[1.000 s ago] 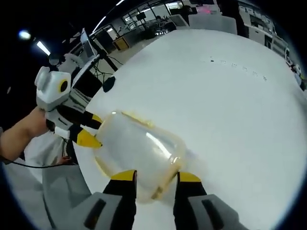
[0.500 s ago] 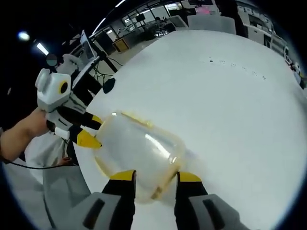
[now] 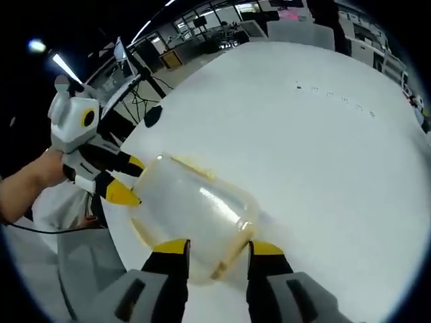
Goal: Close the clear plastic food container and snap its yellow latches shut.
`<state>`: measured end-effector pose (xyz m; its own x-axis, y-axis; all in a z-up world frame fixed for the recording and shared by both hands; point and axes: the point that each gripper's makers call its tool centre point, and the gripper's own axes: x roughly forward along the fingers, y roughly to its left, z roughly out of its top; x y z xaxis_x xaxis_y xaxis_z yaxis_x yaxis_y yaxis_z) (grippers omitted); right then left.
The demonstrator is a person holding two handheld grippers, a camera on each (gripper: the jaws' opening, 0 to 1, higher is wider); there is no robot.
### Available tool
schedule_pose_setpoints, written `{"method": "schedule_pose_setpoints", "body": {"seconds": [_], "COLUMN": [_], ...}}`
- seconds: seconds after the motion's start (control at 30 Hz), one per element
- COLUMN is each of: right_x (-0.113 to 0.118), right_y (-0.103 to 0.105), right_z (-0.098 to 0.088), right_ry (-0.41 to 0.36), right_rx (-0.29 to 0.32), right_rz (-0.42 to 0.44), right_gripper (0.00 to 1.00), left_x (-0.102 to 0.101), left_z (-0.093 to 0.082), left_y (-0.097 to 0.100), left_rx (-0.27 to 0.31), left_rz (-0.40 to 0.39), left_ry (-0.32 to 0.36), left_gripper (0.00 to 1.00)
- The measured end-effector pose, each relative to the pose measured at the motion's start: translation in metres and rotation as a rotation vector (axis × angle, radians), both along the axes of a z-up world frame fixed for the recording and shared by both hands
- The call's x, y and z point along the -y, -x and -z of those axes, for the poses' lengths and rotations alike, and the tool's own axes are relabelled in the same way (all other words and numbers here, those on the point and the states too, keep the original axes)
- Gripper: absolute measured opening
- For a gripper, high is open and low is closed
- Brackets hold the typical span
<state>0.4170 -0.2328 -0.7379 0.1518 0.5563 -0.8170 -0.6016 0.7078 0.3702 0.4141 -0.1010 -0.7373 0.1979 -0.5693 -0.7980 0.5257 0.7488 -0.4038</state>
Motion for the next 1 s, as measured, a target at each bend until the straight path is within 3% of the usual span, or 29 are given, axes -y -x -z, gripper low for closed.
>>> {"method": "schedule_pose_setpoints", "body": {"seconds": [0.1, 0.47, 0.9, 1.0], "right_x": [0.001, 0.001, 0.001, 0.001], "right_y": [-0.001, -0.001, 0.002, 0.001], "right_z": [-0.002, -0.008, -0.011, -0.012], "right_ry": [0.014, 0.078, 0.141, 0.154], "right_rx": [0.015, 0.067, 0.125, 0.139], "right_rz": [-0.028, -0.199, -0.371, -0.394], "right_gripper": [0.30, 0.33, 0.36, 0.36], "left_x": [0.000, 0.001, -0.004, -0.004], "left_z": [0.001, -0.004, -0.011, -0.011], "left_y": [0.002, 0.002, -0.002, -0.001], "left_rx": [0.000, 0.091, 0.159, 0.151], "left_rz": [0.035, 0.184, 0.324, 0.334], "left_ry": [-0.010, -0.075, -0.169, -0.171], "left_gripper": [0.35, 0.40, 0.38, 0.38]}}
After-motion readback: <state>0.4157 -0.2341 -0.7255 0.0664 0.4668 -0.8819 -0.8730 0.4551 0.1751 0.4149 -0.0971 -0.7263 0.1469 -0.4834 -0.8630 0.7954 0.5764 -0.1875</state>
